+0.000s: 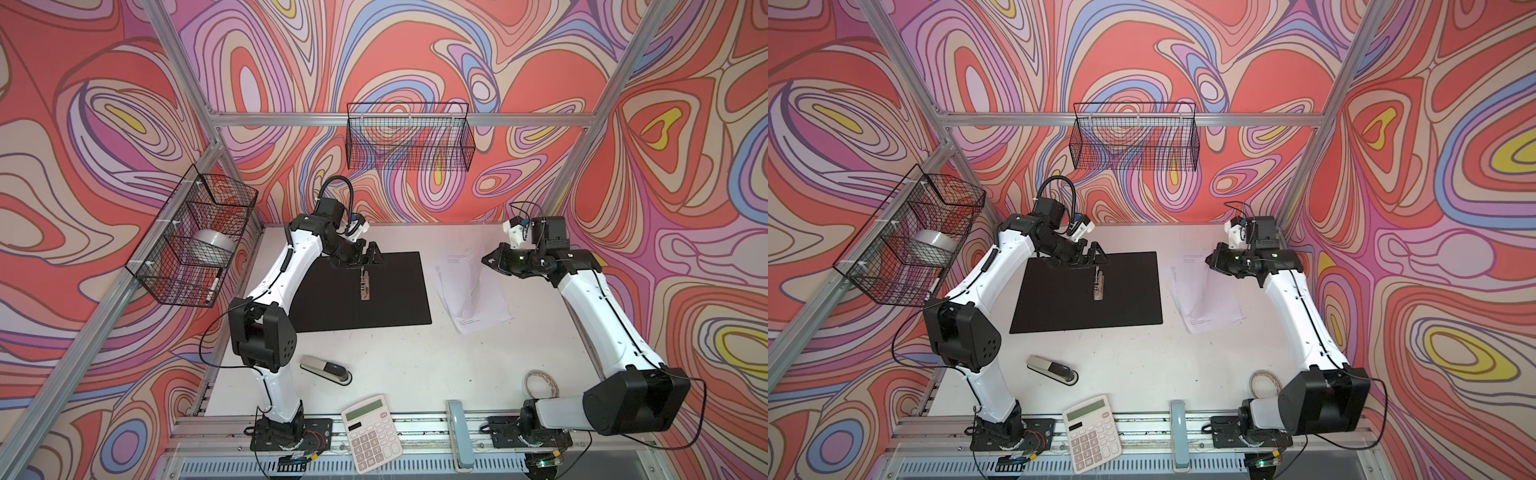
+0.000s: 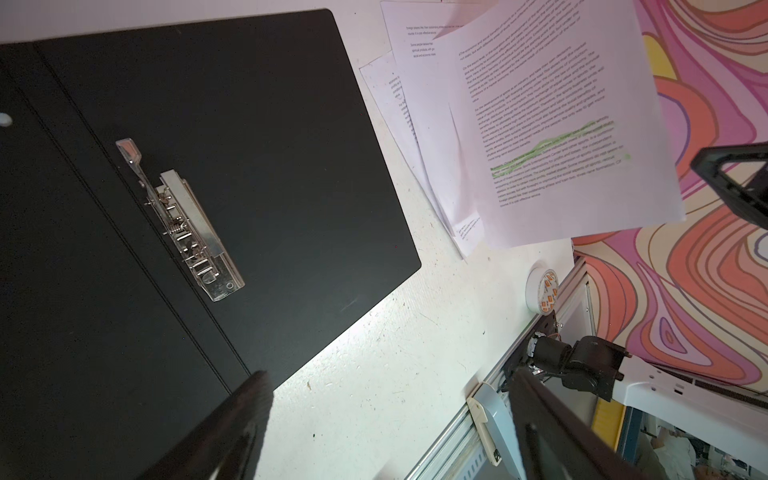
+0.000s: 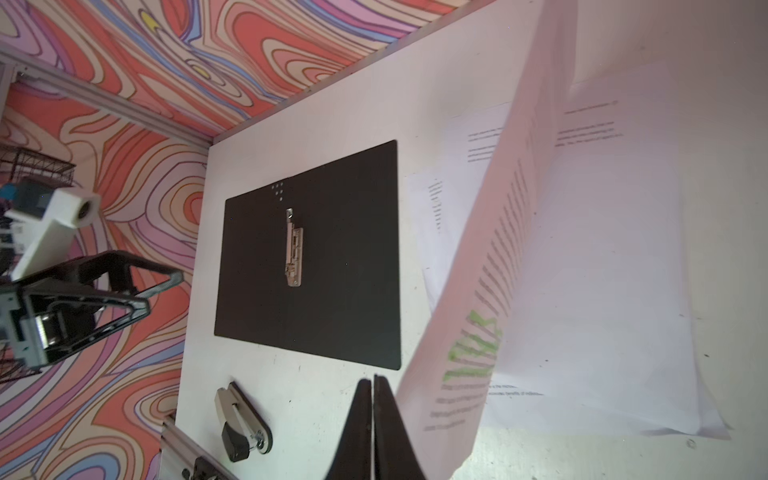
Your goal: Put the files into the folder
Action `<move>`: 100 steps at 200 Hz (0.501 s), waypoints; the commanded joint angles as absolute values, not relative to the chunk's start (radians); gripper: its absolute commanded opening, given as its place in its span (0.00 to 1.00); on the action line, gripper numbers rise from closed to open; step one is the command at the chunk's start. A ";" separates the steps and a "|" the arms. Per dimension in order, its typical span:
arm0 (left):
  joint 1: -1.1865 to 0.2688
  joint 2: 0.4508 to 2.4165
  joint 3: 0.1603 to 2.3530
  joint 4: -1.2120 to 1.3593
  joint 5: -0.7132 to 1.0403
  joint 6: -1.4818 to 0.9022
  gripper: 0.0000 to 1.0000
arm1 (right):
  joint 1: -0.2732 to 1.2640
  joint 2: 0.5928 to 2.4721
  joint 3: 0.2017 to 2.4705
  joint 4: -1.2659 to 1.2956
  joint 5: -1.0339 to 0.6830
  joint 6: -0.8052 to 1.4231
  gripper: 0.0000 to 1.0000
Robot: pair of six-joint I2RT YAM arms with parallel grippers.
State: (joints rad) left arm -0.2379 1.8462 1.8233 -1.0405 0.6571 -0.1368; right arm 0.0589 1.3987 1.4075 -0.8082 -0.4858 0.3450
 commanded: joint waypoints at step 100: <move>-0.186 1.849 1.769 -1.003 0.721 -0.187 0.90 | 0.198 1.518 1.458 -0.843 -0.033 0.390 0.51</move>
State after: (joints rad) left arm -0.1864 1.8462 1.7687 -1.0119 0.6769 -0.1772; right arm 0.2016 1.5120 1.5177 -0.8314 -0.2356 0.3862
